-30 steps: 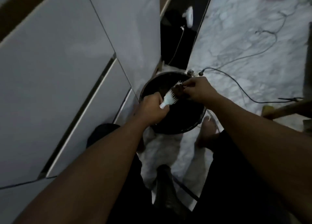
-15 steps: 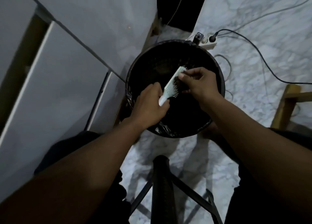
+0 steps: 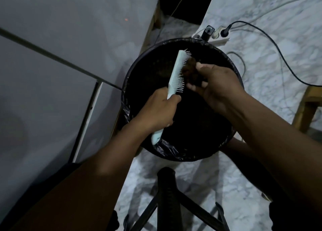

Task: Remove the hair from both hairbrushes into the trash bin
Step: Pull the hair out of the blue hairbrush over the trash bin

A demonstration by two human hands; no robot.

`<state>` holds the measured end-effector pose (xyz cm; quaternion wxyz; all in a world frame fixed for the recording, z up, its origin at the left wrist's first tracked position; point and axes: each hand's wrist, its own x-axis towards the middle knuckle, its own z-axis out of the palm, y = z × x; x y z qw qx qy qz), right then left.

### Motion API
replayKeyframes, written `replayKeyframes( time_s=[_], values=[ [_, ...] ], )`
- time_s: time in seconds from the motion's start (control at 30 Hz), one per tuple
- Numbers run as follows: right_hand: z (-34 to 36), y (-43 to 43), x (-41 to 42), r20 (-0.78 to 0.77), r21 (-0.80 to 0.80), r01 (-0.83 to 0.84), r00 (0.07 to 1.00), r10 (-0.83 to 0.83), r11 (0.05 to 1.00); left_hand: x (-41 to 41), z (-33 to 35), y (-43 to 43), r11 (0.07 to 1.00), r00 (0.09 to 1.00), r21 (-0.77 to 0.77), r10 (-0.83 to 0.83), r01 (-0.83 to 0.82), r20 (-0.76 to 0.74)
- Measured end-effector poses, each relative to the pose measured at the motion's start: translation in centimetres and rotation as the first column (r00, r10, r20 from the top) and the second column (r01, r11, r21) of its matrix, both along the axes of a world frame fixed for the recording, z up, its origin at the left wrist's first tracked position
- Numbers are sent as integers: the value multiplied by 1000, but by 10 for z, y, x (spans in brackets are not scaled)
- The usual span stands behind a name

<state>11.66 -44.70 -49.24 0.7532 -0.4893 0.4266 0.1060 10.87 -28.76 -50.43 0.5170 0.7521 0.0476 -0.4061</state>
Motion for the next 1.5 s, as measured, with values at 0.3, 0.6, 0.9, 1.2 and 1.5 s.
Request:
replayKeyframes(
  time_s=[0.3, 0.6, 0.9, 1.2, 1.5],
  values=[
    [11, -6, -16, 92, -446, -109, 982, 167, 888, -7, 15, -10, 990, 991, 48, -131, 132, -13],
    [4, -8, -8, -24, -73, 59, 998, -61, 996, -2, 17, -8, 997, 998, 38, -70, 70, -8],
    [14, -5, -15, 121, -427, -152, 967, 222, 891, -4, 16, -10, 995, 996, 48, -82, 83, -35],
    [9, -6, -12, 83, -173, -121, 987, 137, 977, -1, 12, -9, 1000, 996, 23, 10, -8, -90],
    [6, -12, -9, 67, 36, 1, 998, -4, 999, 1, 14, -9, 999, 995, -39, 27, -31, -94]
  ],
)
